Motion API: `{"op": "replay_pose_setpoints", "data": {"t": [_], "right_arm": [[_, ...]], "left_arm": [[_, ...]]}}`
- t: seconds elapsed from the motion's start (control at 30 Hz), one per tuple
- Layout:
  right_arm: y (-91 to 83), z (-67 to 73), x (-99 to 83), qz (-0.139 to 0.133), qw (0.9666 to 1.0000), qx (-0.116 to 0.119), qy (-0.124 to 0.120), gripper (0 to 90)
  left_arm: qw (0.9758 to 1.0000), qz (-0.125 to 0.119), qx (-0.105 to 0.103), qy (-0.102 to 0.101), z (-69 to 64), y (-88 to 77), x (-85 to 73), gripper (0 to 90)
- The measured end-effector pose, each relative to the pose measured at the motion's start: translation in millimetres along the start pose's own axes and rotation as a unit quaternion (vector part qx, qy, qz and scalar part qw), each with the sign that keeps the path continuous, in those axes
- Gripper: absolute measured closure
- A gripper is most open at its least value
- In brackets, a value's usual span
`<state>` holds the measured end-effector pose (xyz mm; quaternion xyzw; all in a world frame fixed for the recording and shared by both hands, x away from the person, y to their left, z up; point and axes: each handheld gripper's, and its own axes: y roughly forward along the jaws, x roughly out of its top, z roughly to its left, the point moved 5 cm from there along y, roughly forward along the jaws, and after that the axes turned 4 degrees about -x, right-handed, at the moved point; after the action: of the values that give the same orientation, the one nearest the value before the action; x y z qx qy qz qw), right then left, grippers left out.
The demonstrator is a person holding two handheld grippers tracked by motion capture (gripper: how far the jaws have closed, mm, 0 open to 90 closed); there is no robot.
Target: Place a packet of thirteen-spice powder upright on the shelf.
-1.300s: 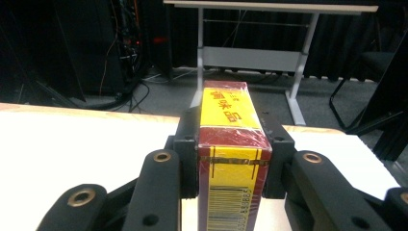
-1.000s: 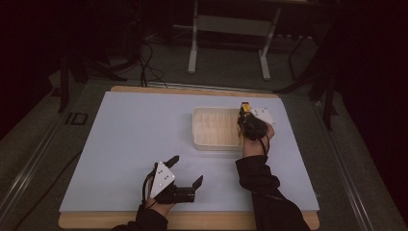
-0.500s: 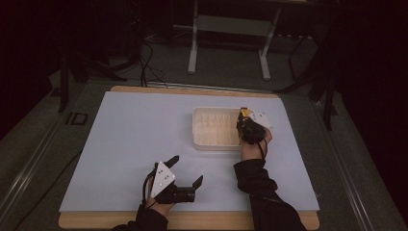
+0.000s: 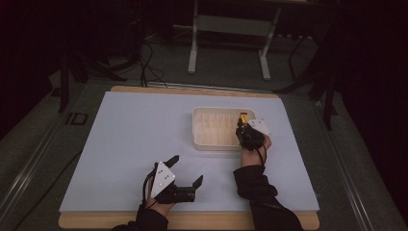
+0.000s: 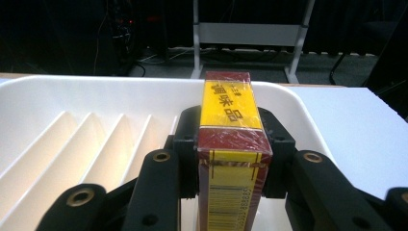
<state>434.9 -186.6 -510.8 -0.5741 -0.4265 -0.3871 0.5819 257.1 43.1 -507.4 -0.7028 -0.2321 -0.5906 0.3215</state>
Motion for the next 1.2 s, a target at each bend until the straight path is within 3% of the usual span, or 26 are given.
{"op": "replay_pose_setpoints", "data": {"t": [0.37,0.43,0.6,0.77,0.97,1.2], "right_arm": [[-5.4,-1.5,-3.2,0.003,0.9999,0.010,-0.001,65.4],[-2.5,-4.0,-1.5,0.018,0.9996,0.021,0.001,59.0],[-3.8,-9.1,8.9,0.019,0.9993,0.024,-0.023,53.9],[-11.4,-12.3,23.4,0.016,0.9988,0.038,-0.026,48.4],[-25.7,-11.9,40.7,0.020,0.9964,0.073,-0.037,42.8],[-42.7,-8.1,53.9,0.036,0.9915,0.121,-0.031,21.1]], "left_arm": [[1.0000,-0.004,-0.001,-0.003,0.3,0.0,1.4,1.9],[1.0000,-0.005,-0.002,-0.003,0.2,0.0,1.6,1.9],[1.0000,-0.004,-0.001,-0.003,1.0,0.6,1.6,1.9],[1.0000,-0.004,-0.002,-0.002,0.2,0.7,1.4,1.9],[1.0000,-0.004,-0.003,-0.002,0.2,0.9,1.5,1.9],[1.0000,-0.001,-0.005,-0.001,-0.2,1.6,0.9,1.9]]}}
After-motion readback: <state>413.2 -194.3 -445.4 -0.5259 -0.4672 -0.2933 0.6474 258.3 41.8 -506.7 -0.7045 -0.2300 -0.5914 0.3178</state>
